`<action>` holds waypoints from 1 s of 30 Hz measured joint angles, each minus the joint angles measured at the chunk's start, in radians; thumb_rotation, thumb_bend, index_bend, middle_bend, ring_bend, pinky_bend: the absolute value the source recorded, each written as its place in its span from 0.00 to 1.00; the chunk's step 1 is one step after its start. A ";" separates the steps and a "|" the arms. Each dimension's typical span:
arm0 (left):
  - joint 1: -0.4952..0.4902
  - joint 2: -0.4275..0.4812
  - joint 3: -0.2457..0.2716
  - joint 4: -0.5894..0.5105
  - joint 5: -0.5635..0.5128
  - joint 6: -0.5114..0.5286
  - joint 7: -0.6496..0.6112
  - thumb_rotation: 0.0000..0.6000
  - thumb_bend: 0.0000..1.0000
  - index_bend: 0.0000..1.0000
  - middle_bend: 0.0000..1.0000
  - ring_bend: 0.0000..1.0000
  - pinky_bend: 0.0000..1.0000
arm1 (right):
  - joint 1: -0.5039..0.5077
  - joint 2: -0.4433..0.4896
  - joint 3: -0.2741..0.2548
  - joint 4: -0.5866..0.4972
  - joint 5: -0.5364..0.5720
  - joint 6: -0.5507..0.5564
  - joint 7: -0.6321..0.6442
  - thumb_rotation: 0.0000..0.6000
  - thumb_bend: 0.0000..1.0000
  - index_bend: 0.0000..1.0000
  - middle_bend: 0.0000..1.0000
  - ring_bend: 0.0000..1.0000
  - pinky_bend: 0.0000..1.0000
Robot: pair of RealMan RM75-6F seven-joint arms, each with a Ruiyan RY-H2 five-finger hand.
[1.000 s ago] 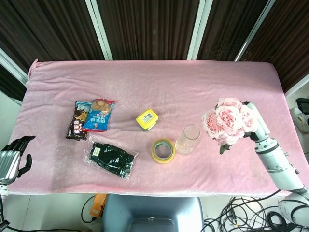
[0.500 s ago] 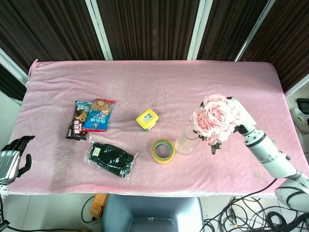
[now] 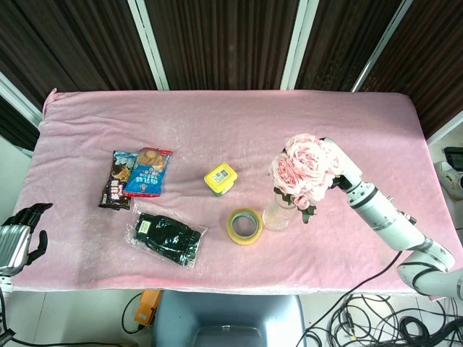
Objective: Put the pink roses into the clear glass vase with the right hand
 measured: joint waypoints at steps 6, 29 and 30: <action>0.000 0.001 0.000 0.001 0.000 -0.001 -0.004 1.00 0.64 0.19 0.19 0.20 0.37 | 0.027 -0.033 -0.018 0.048 -0.008 -0.007 0.053 1.00 0.37 0.83 0.65 0.59 0.76; 0.002 0.003 0.000 0.002 0.005 0.004 -0.012 1.00 0.64 0.19 0.19 0.20 0.37 | 0.072 -0.244 -0.150 0.376 -0.015 -0.028 0.267 1.00 0.37 0.83 0.65 0.59 0.76; 0.002 0.003 0.000 0.002 0.006 0.005 -0.012 1.00 0.64 0.19 0.19 0.20 0.37 | 0.069 -0.254 -0.157 0.392 -0.012 -0.027 0.274 1.00 0.37 0.83 0.65 0.59 0.76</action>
